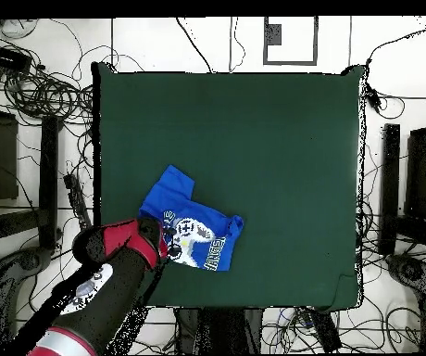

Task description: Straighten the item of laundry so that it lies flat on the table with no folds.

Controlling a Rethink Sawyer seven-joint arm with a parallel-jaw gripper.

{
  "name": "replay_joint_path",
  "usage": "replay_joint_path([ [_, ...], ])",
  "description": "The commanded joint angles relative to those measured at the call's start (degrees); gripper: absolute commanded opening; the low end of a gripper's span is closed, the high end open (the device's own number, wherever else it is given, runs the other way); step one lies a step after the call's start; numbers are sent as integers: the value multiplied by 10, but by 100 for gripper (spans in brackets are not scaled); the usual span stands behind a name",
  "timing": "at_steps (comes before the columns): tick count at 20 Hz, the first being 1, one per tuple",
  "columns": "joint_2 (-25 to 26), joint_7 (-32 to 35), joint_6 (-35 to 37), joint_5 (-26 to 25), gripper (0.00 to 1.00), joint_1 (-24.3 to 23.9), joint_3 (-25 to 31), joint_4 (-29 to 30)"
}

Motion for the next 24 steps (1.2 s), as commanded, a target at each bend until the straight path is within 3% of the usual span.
replay_joint_path([
  [1, 52, 173, 71, 75, 100, 18, 20, -61],
  [7, 50, 164, 49, 106, 100, 22, 25, -57],
  [20, -79, 97, -11, 194, 100, -21, 115, 27],
  [24, -96, 93, 24, 195, 100, -20, 105, 23],
])
